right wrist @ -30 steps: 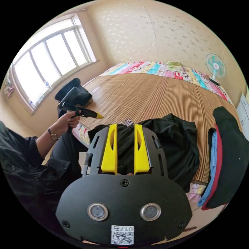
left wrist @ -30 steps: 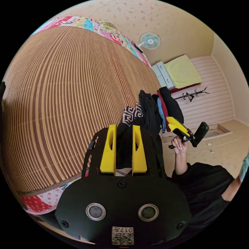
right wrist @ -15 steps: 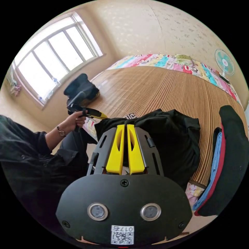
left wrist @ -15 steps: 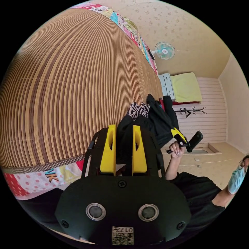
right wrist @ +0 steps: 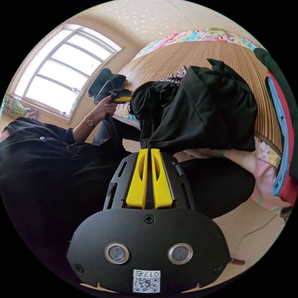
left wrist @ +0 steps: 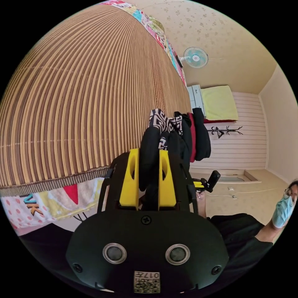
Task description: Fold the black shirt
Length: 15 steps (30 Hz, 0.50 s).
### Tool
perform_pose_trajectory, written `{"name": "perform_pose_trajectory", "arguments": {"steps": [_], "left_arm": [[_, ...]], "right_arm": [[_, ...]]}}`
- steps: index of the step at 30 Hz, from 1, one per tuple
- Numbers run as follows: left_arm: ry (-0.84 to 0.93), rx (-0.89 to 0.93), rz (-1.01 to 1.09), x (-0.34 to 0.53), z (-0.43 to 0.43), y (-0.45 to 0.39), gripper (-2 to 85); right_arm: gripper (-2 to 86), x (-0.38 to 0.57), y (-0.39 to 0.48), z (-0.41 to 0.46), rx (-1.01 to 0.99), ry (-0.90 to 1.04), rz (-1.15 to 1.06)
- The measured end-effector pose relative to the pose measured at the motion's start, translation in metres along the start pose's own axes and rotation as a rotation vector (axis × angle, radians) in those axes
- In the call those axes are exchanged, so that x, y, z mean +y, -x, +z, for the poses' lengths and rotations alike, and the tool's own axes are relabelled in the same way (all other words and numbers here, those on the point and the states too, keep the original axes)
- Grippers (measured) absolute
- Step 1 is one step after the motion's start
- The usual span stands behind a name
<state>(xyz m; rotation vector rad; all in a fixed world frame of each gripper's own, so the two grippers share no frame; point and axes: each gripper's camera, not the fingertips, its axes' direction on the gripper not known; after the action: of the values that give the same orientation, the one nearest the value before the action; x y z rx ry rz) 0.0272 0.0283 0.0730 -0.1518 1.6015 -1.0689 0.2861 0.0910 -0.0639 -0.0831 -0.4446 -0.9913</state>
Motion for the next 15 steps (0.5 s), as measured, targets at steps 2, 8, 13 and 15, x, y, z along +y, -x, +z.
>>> {"name": "perform_pose_trajectory", "arguments": {"steps": [2, 8, 13, 15], "left_arm": [[-0.009, 0.022, -0.016, 0.008, -0.005, 0.007, 5.8], [-0.117, 0.566, 0.271, 0.036, -0.046, -0.006, -0.6], [-0.095, 1.063, 0.673, 0.060, -0.084, -0.064, -0.9], [-0.073, 1.214, 0.858, 0.072, -0.111, -0.096, -0.9]], "right_arm": [[1.7, -0.003, 0.001, 0.003, -0.021, -0.009, -0.023], [1.8, 0.003, -0.006, -0.035, -0.157, -0.129, -0.122], [1.3, 0.010, -0.007, -0.059, -0.248, -0.263, -0.198], [1.3, 0.010, 0.005, -0.057, -0.391, -0.303, -0.301]]}}
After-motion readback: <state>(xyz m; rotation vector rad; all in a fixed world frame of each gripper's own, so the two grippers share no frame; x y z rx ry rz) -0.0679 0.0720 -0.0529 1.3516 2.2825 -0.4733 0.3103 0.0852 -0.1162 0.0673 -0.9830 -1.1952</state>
